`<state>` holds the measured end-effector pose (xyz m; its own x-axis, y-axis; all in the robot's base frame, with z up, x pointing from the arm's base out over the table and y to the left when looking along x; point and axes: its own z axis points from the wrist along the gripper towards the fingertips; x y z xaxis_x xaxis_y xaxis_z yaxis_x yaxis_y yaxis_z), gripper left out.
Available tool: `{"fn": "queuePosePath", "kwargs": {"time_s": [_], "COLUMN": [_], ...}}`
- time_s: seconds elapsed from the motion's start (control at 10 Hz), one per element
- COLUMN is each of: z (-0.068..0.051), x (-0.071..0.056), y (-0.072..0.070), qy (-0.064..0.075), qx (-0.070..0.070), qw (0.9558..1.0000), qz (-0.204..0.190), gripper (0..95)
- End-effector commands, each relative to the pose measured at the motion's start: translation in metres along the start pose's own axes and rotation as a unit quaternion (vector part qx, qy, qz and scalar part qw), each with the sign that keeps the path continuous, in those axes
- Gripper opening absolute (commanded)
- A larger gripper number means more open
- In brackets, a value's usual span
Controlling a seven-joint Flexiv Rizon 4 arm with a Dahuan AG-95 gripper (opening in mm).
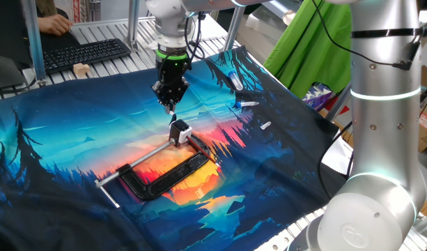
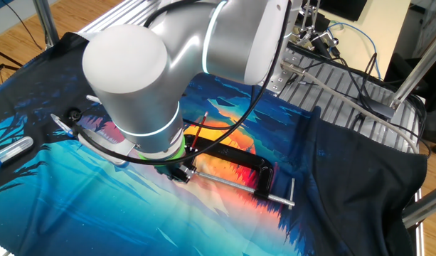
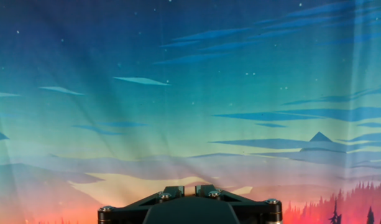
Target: Sharpen the pencil with a pencil sharpener
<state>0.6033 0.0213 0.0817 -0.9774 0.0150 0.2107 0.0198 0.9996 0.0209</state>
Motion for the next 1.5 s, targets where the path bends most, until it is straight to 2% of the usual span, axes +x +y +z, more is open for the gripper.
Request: {"fn": "queuePosePath", "kwargs": {"time_s": [0.1, 0.7, 1.1, 1.5], "z": [0.0, 0.004, 0.014, 0.02], "x": [0.001, 0.002, 0.001, -0.002], "y": [0.002, 0.016, 0.024, 0.029], "qy": [0.001, -0.001, -0.006, -0.011], "qx": [-0.001, -0.004, -0.01, -0.006], "qw": [1.0, 0.9996, 0.9992, 0.9991], "qz": [0.004, 0.028, 0.039, 0.04], "gripper": [0.0, 0.0, 0.0, 0.0]}}
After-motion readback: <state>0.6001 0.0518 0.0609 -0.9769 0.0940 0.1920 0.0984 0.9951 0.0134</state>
